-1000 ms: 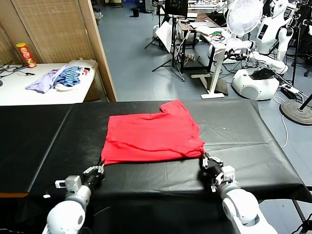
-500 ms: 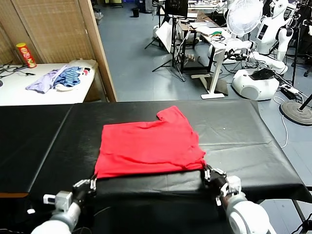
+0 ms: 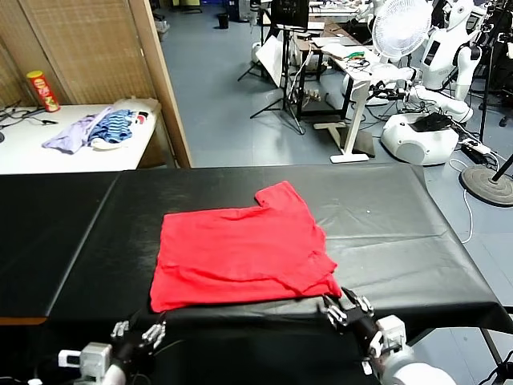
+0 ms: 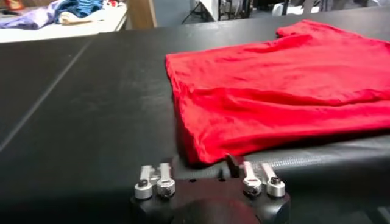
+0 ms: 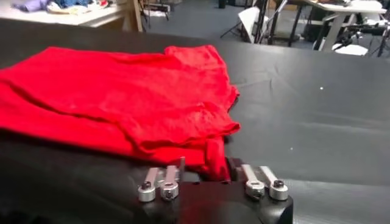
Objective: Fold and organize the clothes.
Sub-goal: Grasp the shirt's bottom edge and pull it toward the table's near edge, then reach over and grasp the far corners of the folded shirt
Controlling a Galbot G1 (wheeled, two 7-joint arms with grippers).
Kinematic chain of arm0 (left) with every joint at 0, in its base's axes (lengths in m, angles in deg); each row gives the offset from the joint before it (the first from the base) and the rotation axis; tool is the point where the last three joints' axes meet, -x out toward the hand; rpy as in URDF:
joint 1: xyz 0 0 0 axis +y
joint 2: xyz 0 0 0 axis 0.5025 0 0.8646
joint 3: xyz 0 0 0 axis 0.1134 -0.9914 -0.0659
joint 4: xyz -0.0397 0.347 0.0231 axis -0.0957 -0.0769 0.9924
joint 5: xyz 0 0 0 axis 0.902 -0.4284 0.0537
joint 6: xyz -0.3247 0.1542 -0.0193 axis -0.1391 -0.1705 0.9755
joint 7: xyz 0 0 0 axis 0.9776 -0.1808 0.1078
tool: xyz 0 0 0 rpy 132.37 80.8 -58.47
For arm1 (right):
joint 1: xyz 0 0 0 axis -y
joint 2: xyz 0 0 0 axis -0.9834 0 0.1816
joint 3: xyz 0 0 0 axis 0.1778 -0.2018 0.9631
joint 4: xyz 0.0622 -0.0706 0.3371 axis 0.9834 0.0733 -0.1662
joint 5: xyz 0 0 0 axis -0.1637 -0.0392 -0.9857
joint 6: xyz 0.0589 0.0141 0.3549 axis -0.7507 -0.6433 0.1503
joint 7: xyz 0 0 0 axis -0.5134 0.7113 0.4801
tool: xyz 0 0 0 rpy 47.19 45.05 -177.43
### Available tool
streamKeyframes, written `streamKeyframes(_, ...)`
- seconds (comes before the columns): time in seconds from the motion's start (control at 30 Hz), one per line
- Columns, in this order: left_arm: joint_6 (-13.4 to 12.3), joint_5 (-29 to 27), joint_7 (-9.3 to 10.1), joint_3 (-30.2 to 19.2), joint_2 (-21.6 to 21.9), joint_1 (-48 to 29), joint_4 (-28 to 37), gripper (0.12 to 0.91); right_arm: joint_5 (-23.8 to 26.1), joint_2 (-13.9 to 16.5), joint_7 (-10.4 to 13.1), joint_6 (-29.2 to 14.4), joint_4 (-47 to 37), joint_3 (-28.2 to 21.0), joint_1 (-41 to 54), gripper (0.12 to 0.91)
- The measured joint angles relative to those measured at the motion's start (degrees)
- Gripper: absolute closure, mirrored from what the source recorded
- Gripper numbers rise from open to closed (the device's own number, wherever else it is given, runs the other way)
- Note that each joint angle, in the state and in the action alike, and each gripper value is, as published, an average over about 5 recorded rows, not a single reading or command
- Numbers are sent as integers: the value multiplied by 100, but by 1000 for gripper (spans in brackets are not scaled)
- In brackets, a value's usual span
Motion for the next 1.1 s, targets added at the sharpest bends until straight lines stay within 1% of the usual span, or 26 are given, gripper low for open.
streamKeyframes(0.07,78,260,7,115,86,-140,-54,236,-13,-56,78,49,-328,-140,541,227)
streamKeyframes(0.1,133,421,48,156,151,-273,-36,235,3,-93,102,73,-514,-233,831,227)
streamKeyframes(0.2,332,1026,259,171,411,-946,231,233,80,-217,139,130,-1154,-592,1749,227)
streamKeyframes(0.27,417,1397,366,84,596,-1564,577,232,106,-292,171,149,-1629,-851,2335,227)
streamKeyframes(0.4,478,1849,444,-291,840,-2910,1542,232,95,-421,235,136,-2617,-1339,3368,227)
streamKeyframes(0.57,558,2049,485,-903,919,-4306,2853,232,6,-618,224,101,-3798,-1880,4471,227)
streamKeyframes(0.73,621,2174,467,-1395,934,-5269,3845,232,-37,-939,155,128,-4985,-2287,5343,227)
streamKeyframes(0.9,663,2242,459,-1679,903,-5831,4525,232,12,-1318,55,231,-5971,-2462,5938,227)
streamKeyframes(1.1,751,2291,393,-1826,848,-6101,4946,232,91,-1627,-85,242,-6706,-2483,6208,235)
